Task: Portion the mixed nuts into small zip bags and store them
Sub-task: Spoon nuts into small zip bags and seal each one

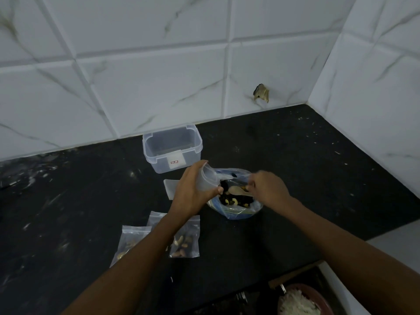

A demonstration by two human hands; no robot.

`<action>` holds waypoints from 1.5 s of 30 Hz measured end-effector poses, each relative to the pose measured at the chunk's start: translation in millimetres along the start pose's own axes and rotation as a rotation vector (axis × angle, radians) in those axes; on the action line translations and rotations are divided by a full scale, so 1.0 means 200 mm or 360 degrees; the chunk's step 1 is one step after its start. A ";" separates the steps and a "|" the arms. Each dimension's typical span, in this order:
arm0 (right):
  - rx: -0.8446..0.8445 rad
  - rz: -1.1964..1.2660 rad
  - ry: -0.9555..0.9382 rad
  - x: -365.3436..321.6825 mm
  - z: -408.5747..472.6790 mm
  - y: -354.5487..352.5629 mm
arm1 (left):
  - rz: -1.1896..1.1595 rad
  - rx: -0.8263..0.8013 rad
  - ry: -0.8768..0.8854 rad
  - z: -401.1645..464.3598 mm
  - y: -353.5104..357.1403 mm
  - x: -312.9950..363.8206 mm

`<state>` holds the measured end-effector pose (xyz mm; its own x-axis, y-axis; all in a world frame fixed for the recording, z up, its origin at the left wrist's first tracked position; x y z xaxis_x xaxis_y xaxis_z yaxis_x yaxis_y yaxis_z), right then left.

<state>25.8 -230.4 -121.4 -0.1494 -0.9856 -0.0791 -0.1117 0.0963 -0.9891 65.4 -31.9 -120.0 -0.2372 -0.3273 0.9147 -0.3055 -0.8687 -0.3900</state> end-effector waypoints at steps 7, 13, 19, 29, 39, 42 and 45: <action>0.0058 -0.0592 -0.0096 -0.03 -0.03 0.11 | -0.0031 -0.0140 -0.0015 -0.02 0.02 -0.03; 0.0242 -0.0570 -0.0155 -0.07 -0.04 0.01 | -0.0084 -0.0307 -0.0079 -0.06 0.07 -0.10; 0.0097 -0.0268 -0.0232 -0.08 -0.05 0.09 | -0.0084 -0.0372 -0.0155 -0.09 0.13 -0.15; -0.0151 -0.0094 -0.0054 -0.04 -0.03 0.13 | -0.0257 -0.0292 -0.0246 -0.15 0.18 -0.20; -0.0242 0.0154 0.0092 -0.06 0.03 0.17 | -0.0400 -0.0177 -0.0244 -0.18 0.21 -0.21; -0.0179 -0.0076 0.0051 -0.06 0.01 0.14 | -0.0442 -0.0145 -0.0264 -0.18 0.19 -0.23; -0.0263 -0.0020 0.0013 -0.10 0.00 0.18 | -0.0451 -0.0143 -0.0269 -0.19 0.20 -0.22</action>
<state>24.9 -206.3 -155.9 -0.1549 -0.9858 -0.0649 -0.2733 0.1059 -0.9561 29.5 -38.1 -180.2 0.0227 -0.1411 0.9897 -0.4193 -0.9001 -0.1187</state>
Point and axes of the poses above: each hand's wrist, its own z-axis towards the middle knuckle, its own y-axis out of the palm, x = y × z, the point moved 8 cm from there along z, towards the middle knuckle, and after that the axes turned 10 degrees about -z, right-handed, at the moved point
